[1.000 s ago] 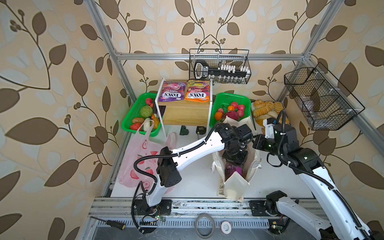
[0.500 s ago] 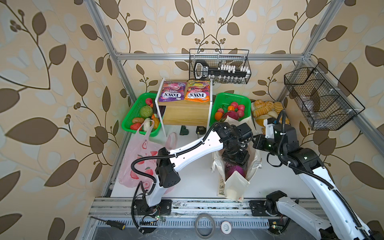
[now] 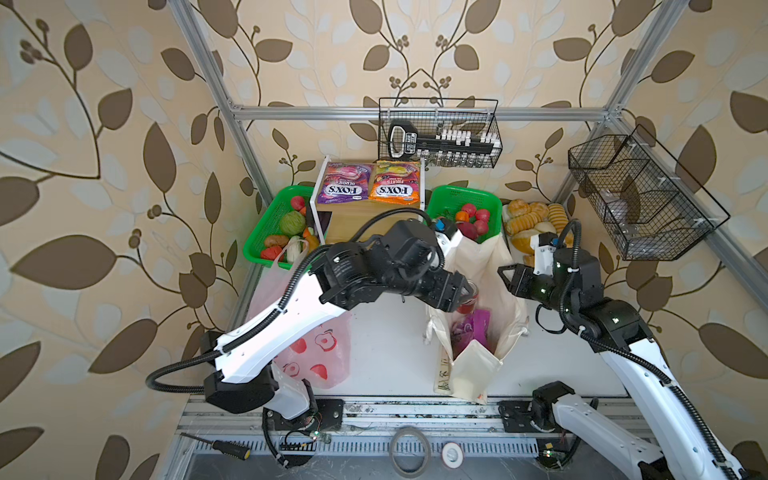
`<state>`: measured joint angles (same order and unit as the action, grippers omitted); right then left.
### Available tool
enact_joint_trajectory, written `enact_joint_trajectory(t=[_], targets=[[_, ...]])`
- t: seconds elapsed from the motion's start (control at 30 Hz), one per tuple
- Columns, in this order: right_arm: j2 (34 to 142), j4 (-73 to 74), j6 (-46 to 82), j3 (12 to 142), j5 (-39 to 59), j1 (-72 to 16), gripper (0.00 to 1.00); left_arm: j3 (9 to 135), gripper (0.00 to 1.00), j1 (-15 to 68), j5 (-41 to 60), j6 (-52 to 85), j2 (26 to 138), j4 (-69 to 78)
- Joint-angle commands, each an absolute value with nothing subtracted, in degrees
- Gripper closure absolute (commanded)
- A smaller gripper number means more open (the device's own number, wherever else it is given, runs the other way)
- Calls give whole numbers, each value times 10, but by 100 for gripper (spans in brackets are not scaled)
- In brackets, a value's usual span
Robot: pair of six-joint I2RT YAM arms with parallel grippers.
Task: Place the mixed food into the grocery bags and tie them
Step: 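Raise the left gripper and reach it toward the orange FOX'S fruits candy bag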
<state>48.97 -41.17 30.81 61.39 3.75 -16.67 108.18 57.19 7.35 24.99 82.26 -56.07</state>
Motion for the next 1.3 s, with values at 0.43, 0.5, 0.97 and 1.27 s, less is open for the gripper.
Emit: enact_joint_trajectory(t=[0.43,0.5,0.97,1.27], targets=[[452,-381,279,662,79,-130,30,1140,34,203,242,279,861,-465],[443,-370,280,665,86,-128,29,1166,36,181,243,290,886,-466],[415,-349,299,662,95,-127,29,1074,48,154,153,389,891,-382],[403,-345,307,651,97,-127,29,1017,55,153,178,436,889,-300]])
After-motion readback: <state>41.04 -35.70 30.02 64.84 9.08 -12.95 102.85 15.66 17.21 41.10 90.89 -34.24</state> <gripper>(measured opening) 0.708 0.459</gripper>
